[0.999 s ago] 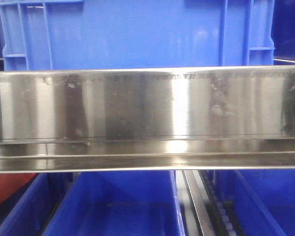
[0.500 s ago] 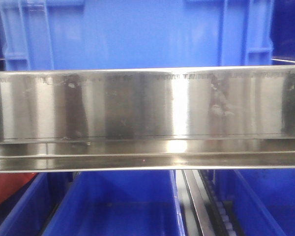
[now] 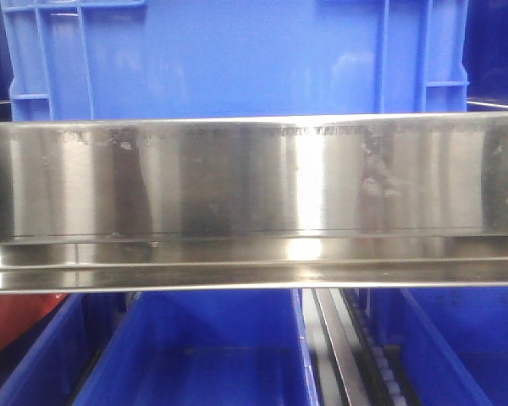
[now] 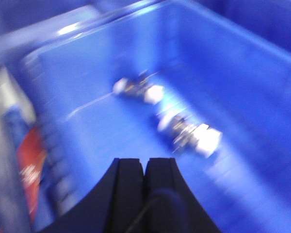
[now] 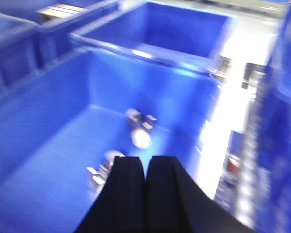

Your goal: Place valve from conveyor to right shelf box

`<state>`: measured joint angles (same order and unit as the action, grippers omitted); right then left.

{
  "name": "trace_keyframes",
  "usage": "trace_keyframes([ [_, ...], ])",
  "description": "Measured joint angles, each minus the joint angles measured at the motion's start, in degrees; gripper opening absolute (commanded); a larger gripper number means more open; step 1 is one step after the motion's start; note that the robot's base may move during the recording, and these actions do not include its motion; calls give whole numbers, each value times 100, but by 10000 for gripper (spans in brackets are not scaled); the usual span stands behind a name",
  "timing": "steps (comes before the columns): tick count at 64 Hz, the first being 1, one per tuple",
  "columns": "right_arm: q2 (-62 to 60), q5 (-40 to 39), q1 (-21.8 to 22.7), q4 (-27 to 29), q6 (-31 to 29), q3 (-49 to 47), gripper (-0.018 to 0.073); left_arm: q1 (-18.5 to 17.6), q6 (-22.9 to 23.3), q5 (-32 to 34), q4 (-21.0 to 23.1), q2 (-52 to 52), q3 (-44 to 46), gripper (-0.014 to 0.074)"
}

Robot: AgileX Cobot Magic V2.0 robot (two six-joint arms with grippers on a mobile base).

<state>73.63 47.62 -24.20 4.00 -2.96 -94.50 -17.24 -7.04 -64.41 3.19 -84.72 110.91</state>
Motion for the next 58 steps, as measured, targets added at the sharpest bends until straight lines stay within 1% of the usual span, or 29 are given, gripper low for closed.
trace_keyframes([
  [7,-386,-355,66,-114,110,820,-155,180,153,178,0,321,-488,-111],
  [11,-621,-532,80,-155,135,1249,-155,258,221,423,0,588,-973,-111],
  [19,-1238,-913,80,-170,139,2101,-155,310,256,1185,-11,1390,-2145,-111],
  [29,-2326,-1660,80,-180,149,3332,-155,324,267,2265,-11,2653,-3797,-111],
  [33,-2837,-1976,80,-183,149,3926,-155,324,267,2747,-11,3319,-4521,-111],
  [39,-3595,-2242,80,-183,149,4796,-155,324,267,3383,-11,4133,-5558,-111],
  [51,-4830,-2588,80,-194,149,6101,-155,324,267,4216,-11,5678,-7318,-111],
  [58,-5339,-2711,80,-194,149,6670,-155,324,267,4578,-11,6418,-8046,-111],
])
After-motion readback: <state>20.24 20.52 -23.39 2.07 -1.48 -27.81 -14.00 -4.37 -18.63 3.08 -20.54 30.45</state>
